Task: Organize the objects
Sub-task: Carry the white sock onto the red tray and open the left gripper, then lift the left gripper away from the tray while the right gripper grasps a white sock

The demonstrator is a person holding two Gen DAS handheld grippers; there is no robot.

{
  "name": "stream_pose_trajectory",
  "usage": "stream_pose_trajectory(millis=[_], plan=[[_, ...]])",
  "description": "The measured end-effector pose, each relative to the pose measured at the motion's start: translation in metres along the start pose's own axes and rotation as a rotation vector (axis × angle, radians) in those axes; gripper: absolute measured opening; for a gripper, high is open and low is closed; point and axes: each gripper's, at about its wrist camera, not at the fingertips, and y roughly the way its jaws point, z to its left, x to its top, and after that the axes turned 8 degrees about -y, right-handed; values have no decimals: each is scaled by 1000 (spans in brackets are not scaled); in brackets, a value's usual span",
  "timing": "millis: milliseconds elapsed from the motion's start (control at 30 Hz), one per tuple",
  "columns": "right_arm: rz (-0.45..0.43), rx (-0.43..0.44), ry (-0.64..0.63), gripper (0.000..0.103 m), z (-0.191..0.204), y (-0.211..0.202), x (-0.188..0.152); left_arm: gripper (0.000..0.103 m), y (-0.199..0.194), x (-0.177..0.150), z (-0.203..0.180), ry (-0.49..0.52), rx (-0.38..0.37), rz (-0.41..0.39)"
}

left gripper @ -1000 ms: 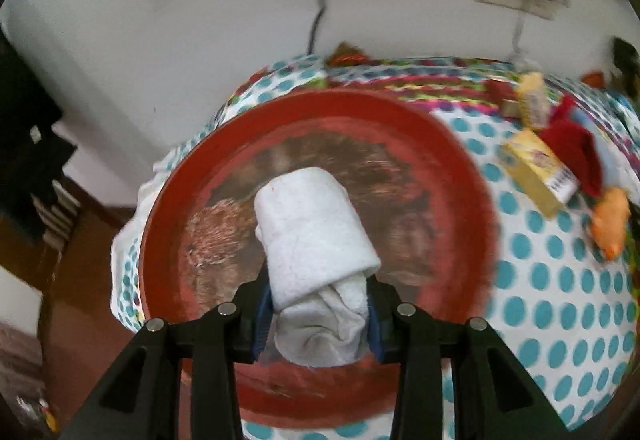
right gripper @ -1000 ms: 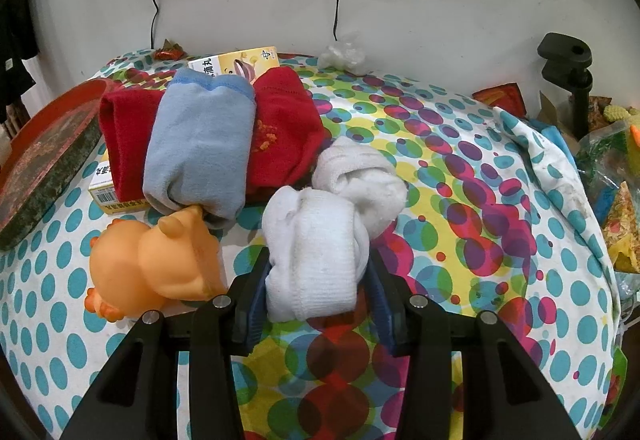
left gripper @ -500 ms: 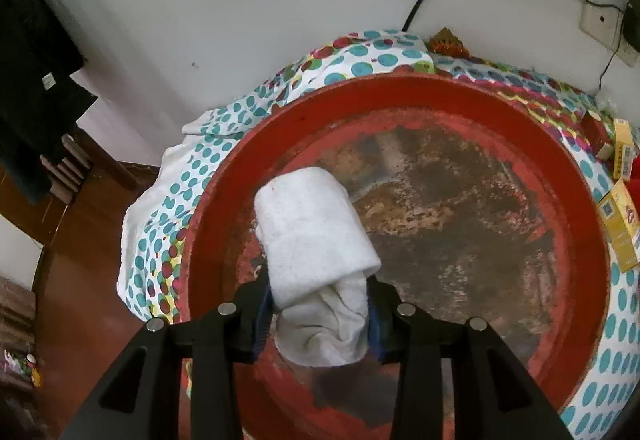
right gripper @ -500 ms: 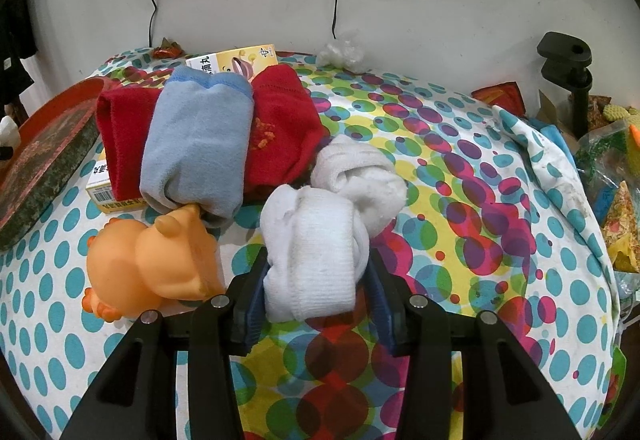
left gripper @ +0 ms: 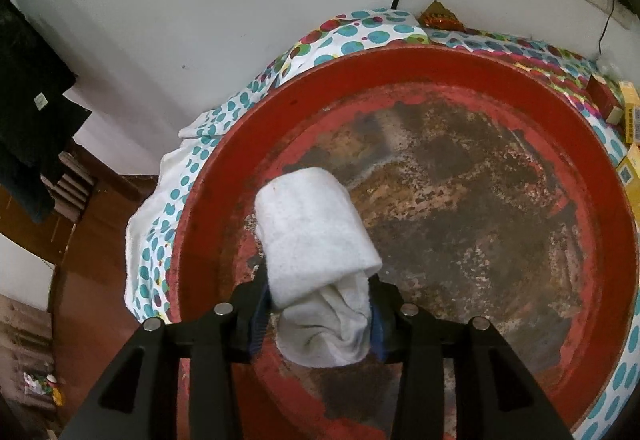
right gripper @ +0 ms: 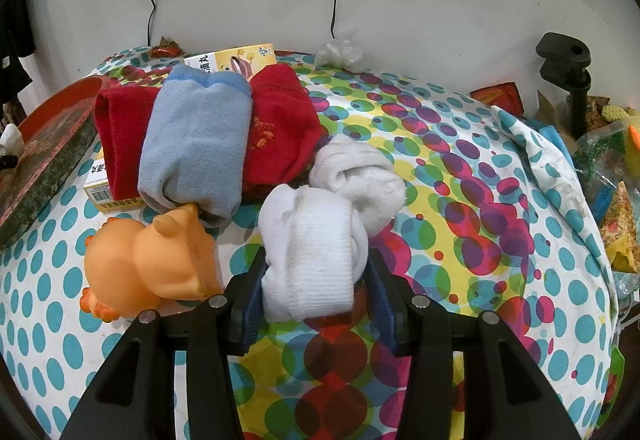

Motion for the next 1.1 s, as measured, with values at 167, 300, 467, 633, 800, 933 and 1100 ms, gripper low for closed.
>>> stream_pose_trajectory(millis=[167,300,467,633,800,933,1100], plan=[[3,-2,1,46,-2,0,-1,59,-3,-1,1,3,12,-10],[3,-1,1,47,-1,0,0,59,-4,-3,5,-18,-33,11],[5,-3,1,48,-2,0,-1,59,-15,-7,6,-14,-62,4],[6,-4,1,49,-1,1,0,59,-27,-14,3,8,-94,-9],[9,-13,-1,50,-2,1,-1,60,-35,-21,-2,56,-97,-22],[10,-12,1,50,-1,1,-1,60,-44,-29,0,57,-130,-27],[13,-1,10,50,-3,1,-1,60,-64,-46,7,41,-176,-52]])
